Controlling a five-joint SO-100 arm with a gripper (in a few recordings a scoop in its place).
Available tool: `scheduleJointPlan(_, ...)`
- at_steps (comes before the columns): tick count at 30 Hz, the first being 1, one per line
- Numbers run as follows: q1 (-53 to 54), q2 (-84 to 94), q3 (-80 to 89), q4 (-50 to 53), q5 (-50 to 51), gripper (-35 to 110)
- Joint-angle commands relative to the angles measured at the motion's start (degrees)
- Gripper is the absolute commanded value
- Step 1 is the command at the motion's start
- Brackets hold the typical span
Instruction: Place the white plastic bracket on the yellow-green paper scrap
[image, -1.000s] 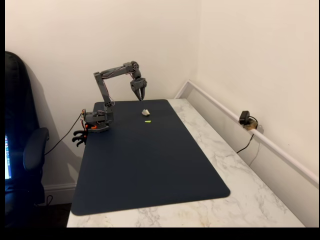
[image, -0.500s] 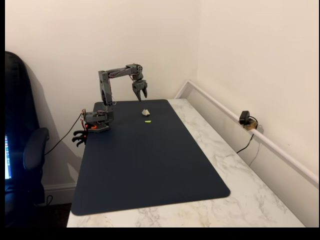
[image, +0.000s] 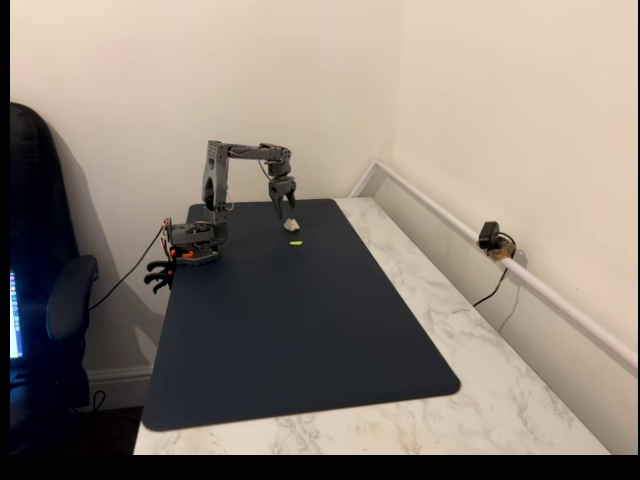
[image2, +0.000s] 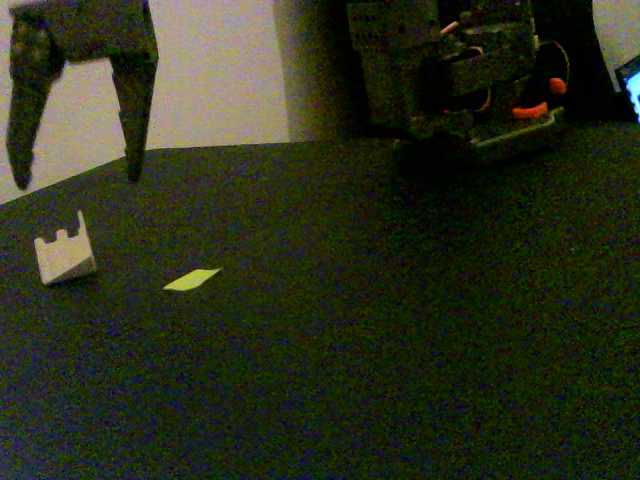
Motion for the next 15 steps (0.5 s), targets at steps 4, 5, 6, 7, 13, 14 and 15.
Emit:
scheduleJointPlan(4,1.32,-3.43,-5.8,0.0,1.93,39)
scheduleJointPlan(5,1.32,-4.57,-6.77,0.0,1.93,39)
scheduleJointPlan(6,1.32,-5.71,-7.65,0.0,2.02,39)
scheduleJointPlan(7,1.32,-6.68,-8.35,-0.09,2.02,39)
scheduleJointPlan(13,1.14,-11.78,-13.89,0.44,1.58,39)
scheduleJointPlan(14,1.14,-12.39,-14.77,0.7,1.49,39)
scheduleJointPlan(15,1.23,-12.92,-15.47,0.97,1.49,39)
